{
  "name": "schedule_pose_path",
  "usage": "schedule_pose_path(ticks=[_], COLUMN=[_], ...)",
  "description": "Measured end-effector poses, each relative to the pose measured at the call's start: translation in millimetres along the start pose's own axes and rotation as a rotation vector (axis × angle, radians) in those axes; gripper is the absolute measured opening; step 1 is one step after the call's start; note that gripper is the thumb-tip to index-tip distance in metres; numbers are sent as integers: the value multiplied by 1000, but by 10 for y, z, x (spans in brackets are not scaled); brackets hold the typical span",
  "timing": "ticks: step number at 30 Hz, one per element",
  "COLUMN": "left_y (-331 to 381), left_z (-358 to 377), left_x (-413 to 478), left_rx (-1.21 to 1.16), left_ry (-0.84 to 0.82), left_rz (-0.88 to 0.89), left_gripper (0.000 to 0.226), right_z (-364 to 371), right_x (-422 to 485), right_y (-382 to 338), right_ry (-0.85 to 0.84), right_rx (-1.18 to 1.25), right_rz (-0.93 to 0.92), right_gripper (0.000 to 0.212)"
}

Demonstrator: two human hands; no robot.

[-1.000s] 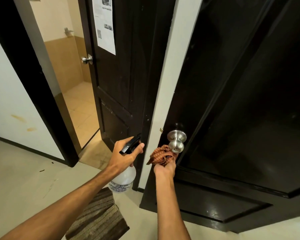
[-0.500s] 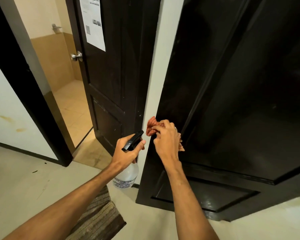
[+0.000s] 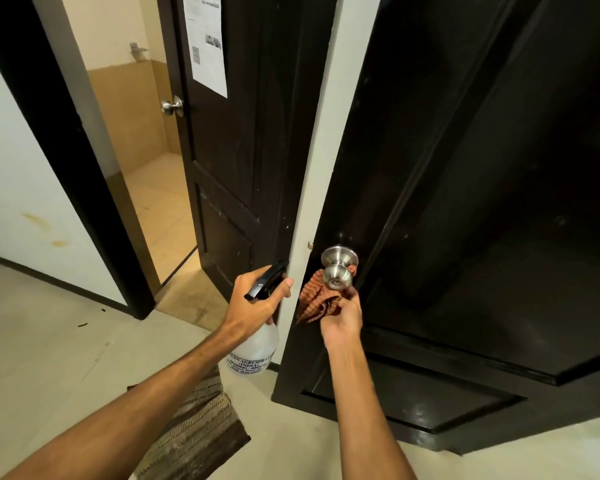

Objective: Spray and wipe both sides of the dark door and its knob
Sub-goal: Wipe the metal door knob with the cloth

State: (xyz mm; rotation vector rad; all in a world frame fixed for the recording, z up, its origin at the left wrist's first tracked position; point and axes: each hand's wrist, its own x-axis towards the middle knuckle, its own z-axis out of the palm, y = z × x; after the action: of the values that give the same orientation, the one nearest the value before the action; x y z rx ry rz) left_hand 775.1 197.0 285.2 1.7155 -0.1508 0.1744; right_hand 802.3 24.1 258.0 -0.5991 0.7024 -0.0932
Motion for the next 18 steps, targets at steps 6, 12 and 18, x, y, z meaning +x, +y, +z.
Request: schedule_pose_path(ticks=[6, 12, 18], left_y=[37, 24, 68], left_z=[-9, -22, 76], left_x=[-15, 3, -31], left_rx=[-15, 40, 1], left_ry=[10, 41, 27], left_rz=[-37, -22, -24], left_gripper=[22, 12, 9], right_z=[-89, 397, 194], right_x=[-203, -397, -359], right_y=[-245, -510, -250], right_ry=[-23, -441, -195], right_rx=[-13, -1829, -1627], right_rz=[-417, -1229, -1254], right_gripper=[48, 32, 40])
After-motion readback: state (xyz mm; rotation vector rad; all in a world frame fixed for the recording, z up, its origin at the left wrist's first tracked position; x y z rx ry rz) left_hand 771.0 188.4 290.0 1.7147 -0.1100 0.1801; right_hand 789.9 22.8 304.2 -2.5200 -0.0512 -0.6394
